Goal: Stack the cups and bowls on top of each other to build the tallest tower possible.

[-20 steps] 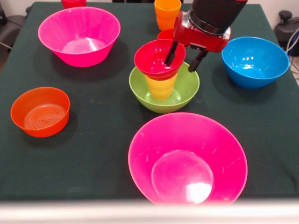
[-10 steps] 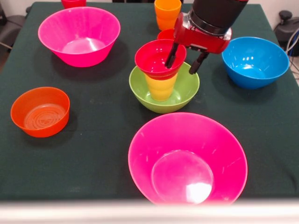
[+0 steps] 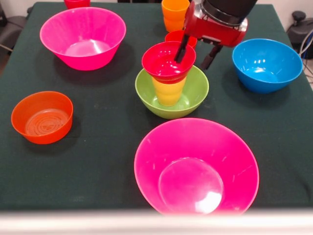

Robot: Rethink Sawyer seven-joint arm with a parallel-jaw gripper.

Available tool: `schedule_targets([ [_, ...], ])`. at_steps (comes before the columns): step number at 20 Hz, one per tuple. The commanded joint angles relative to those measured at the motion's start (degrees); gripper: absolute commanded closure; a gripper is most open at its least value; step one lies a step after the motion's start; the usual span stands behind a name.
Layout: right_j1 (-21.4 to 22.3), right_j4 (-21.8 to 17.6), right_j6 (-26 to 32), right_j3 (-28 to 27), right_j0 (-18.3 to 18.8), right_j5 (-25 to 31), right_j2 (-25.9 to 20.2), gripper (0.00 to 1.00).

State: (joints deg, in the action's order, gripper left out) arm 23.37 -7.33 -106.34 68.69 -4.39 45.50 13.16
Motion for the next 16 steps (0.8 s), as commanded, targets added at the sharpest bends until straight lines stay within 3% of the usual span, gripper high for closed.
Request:
schedule_targets([
  [1, 1.20, -2.47, 3.62, 0.60, -0.60, 10.09, -4.22, 0.00],
  [7, 2.09, -2.11, 3.17, 0.43, -0.41, 11.62, -5.28, 0.00],
  [16, 10.12, -1.04, 3.02, 12.58, -0.65, 5.09, -7.13, 0.00],
])
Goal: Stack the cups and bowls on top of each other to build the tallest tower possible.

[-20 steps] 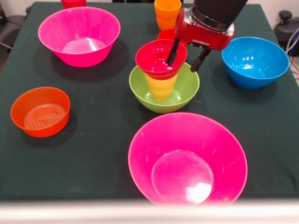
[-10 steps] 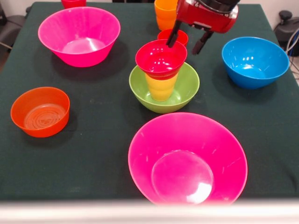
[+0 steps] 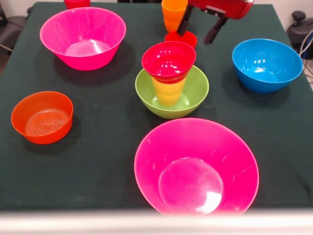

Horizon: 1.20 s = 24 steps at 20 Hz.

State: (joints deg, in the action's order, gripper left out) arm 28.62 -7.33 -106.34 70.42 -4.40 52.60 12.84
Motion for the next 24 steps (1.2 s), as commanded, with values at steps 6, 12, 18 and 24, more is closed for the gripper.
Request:
schedule_targets([
  [6, 9.44, -1.00, 2.50, 17.83, -0.81, -5.58, -7.68, 0.00],
  [12, 12.91, -1.73, 1.99, 25.19, -0.44, -10.88, -8.31, 0.00],
  [18, 14.51, -2.27, 0.81, 31.67, 0.48, -18.12, -9.37, 0.00],
  [24, 15.30, -3.15, -1.08, 37.68, 0.77, -24.81, -9.70, 0.00],
])
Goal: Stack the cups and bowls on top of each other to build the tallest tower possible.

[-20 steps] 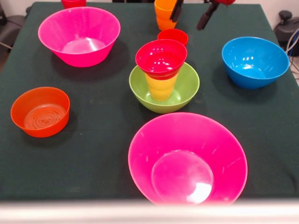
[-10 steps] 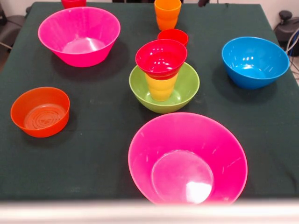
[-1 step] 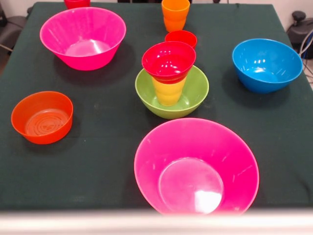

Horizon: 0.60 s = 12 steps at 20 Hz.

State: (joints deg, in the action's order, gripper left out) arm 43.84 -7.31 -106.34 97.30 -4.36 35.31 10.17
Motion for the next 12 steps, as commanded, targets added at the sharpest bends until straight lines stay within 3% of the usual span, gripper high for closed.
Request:
schedule_targets([
  [1, 0.25, -3.34, -1.41, 11.84, 0.71, -8.55, -6.99, 0.00],
  [12, 1.74, -5.07, -3.17, 22.38, 1.19, -19.11, -6.30, 0.00],
])
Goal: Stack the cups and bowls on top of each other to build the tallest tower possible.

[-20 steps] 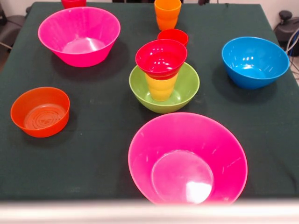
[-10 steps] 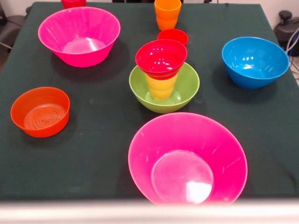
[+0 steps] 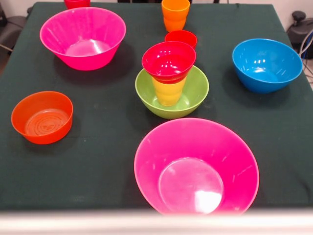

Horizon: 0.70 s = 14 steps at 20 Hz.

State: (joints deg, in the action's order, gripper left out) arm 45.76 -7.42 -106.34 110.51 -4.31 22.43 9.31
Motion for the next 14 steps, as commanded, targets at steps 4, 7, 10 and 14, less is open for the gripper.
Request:
schedule_targets([
  [4, -0.53, -5.84, -3.62, 11.64, 1.70, -9.64, -5.31, 0.00],
  [7, -1.32, -6.75, -3.50, 12.29, 2.52, -11.28, -5.43, 0.00],
  [10, -3.07, -7.64, -4.29, 12.29, 2.65, -13.76, -4.94, 0.00],
  [14, -4.31, -7.85, -5.29, 12.00, 2.32, -15.16, -4.58, 0.00],
])
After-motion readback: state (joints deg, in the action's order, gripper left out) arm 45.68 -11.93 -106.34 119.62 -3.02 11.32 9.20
